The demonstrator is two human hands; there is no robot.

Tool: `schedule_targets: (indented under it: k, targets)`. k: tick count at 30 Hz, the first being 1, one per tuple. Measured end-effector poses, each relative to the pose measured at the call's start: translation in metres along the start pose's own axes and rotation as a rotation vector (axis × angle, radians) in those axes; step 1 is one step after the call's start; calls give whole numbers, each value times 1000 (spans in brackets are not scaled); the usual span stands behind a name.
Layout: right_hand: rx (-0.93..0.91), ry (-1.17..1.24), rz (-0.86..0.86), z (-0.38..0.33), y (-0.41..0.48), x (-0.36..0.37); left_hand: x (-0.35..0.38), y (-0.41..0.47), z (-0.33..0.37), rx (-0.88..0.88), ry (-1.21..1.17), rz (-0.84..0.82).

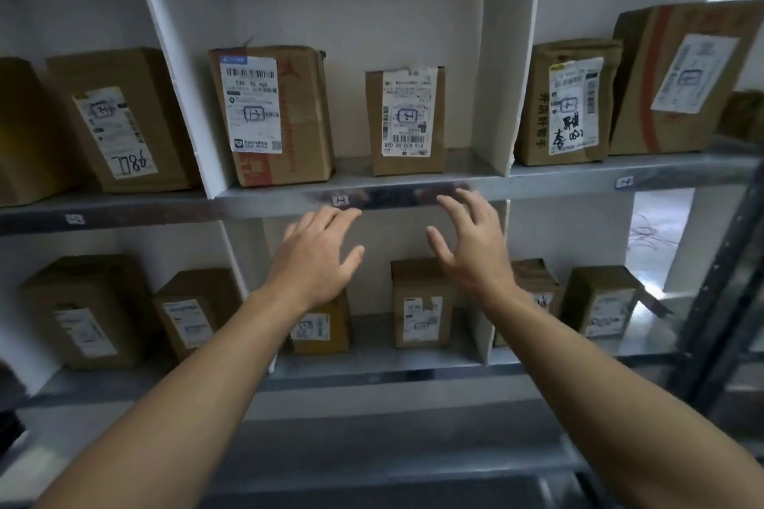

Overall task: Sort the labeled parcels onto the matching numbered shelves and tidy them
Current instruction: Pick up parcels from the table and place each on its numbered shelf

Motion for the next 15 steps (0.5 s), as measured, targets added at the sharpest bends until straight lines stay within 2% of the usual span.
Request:
schedule_targets:
  k: [7,15]
  targets:
    - [75,-326,-321,25,-120,-6,68,-70,33,91,31,-246]
    - [370,-528,-565,79,-258,-76,134,-128,136,327,41,-458]
Point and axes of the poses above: each hand's wrist, its own y-axis towards the middle knuckle, its own x-axis out of the palm, z = x × y, the point moved 3 cm from there along y, towards the middle knuckle, and after that the axes turned 15 degrees about -x, right-handed, at the moved point
